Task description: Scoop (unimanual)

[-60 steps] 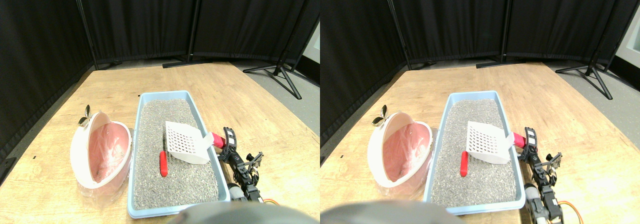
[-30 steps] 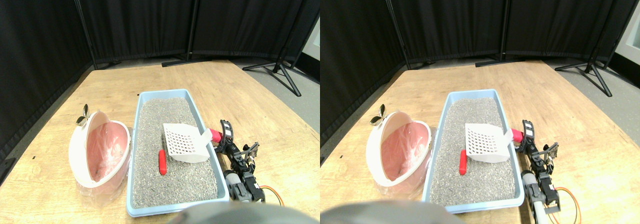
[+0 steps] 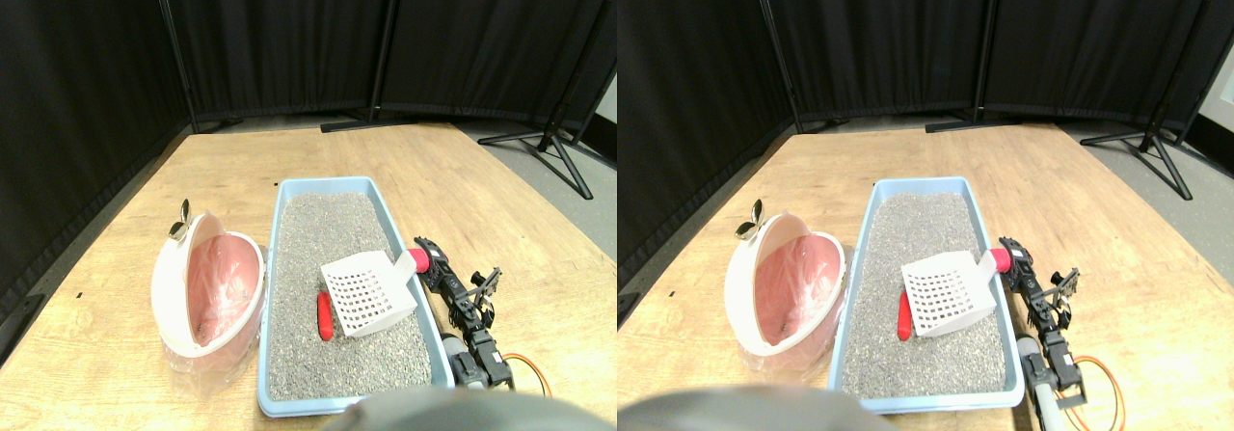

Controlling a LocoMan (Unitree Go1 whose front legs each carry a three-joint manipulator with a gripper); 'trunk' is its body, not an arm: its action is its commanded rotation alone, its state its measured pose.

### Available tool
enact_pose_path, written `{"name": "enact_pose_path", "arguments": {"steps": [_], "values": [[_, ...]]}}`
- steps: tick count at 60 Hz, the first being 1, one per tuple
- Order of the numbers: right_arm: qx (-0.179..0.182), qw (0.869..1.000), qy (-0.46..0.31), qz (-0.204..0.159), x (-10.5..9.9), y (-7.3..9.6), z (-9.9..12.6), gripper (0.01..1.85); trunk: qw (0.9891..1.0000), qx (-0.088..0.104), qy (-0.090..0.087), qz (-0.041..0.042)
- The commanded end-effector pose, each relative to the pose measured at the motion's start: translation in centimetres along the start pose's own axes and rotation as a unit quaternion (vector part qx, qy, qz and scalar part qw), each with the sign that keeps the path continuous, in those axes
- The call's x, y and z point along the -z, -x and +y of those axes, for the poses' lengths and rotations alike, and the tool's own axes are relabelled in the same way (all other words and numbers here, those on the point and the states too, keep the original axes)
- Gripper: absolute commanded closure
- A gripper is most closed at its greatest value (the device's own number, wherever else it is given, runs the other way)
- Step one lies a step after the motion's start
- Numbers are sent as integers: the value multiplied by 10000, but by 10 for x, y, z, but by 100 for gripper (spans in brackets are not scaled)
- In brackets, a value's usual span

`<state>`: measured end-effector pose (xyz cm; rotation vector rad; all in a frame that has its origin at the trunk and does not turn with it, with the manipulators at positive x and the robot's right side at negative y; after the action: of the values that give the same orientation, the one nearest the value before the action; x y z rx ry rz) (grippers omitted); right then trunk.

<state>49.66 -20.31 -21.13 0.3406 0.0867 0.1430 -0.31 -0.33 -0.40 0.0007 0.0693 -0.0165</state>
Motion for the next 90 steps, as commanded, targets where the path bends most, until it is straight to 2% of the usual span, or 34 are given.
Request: {"name": "enact_pose_path", "arguments": {"steps": [1, 8, 12, 26, 29, 30, 37, 45, 50, 64, 70, 82, 90], "values": [[-175, 9995, 190, -198, -7, 4, -1, 181, 9999, -50, 107, 59], [-230, 9990, 248, -304, -11, 8, -3, 181, 9999, -63, 124, 65], [-464, 9970, 417, -453, -16, 11, -4, 181, 9998, -90, 147, 48], [-751, 9904, 871, -766, -48, 27, 9, 181, 9997, -146, 186, 26], [-697, 9904, 933, -749, -53, 28, 11, 181, 9996, -186, 224, 29], [-827, 9878, 1058, -785, -60, 30, 14, 181, 9996, -186, 224, 29], [-1022, 9822, 1313, -870, -72, 31, 20, 181, 9992, -272, 275, 31], [-1088, 9780, 1573, -839, -84, 33, 29, 180, 9984, -422, 367, 46], [-1217, 9745, 1691, -831, -87, 34, 32, 180, 9979, -495, 411, 46], [-1265, 9713, 1873, -739, -90, 30, 40, 181, 9967, -652, 481, 58], [-1374, 9646, 2111, -778, -91, 26, 42, 181, 9962, -711, 500, 57], [-1350, 9604, 2309, -775, -95, 17, 41, 181, 9953, -809, 517, 86], [-1163, 9570, 2559, -722, -96, 11, 38, 181, 9952, -822, 518, 72]]}}
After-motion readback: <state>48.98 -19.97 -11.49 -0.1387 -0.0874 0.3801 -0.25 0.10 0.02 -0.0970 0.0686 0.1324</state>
